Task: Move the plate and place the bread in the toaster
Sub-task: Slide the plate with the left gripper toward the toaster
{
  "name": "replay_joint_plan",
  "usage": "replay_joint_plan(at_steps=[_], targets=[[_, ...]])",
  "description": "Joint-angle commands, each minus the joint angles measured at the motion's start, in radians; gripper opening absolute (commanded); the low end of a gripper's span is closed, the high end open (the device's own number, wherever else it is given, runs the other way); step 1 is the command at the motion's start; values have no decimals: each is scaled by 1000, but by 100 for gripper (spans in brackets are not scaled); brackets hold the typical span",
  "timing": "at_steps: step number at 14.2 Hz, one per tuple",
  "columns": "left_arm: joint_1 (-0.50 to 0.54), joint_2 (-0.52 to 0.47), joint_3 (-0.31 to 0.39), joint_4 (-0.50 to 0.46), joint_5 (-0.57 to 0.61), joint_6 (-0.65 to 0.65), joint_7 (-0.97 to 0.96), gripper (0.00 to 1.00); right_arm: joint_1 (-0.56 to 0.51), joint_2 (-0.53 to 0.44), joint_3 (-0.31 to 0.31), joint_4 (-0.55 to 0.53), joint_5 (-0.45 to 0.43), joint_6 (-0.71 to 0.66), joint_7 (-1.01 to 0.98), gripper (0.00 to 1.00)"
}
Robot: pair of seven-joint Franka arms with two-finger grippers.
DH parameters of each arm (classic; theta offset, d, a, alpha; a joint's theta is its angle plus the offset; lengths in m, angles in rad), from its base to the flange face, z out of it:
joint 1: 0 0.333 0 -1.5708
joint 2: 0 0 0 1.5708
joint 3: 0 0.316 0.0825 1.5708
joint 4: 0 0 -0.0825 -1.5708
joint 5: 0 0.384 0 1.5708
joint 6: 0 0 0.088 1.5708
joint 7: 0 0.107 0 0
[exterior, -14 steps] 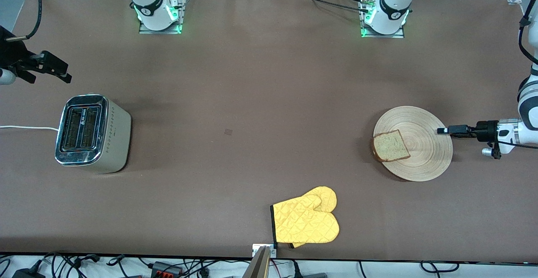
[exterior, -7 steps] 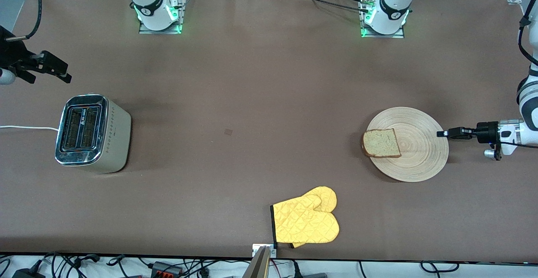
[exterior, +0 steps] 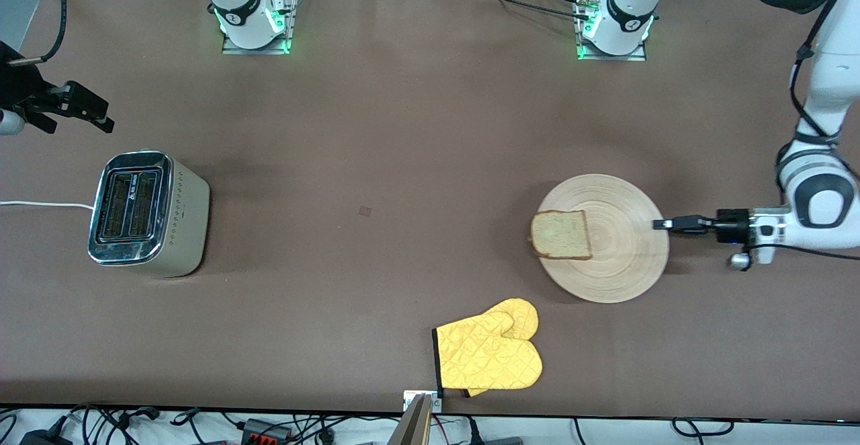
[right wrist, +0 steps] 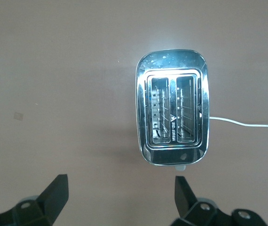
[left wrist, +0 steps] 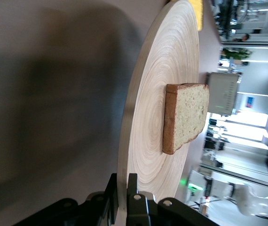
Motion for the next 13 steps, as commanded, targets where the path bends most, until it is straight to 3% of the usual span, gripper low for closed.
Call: replay_joint_plan(at_steps=[1,5,8,11,13], targets=[[-108,-1,-2,-1,-122,-25,2,0,-5,-23,6,-17,-14,9,-18,100],[-347,7,0,-3,-277,23,0,0,-5,-23,8,-18,-14,4,-18,100],[-515,18,0,-18,-406,170,20,0,-5,-14,8,-23,-14,1,-16,100],[-638,22,-2,-21,-524,282,18,0,-2,40,8,-29,-14,13,-4,100],[-672,38,0,-18,-537,297,20,0,1,67,8,-27,-12,25,-3,100]])
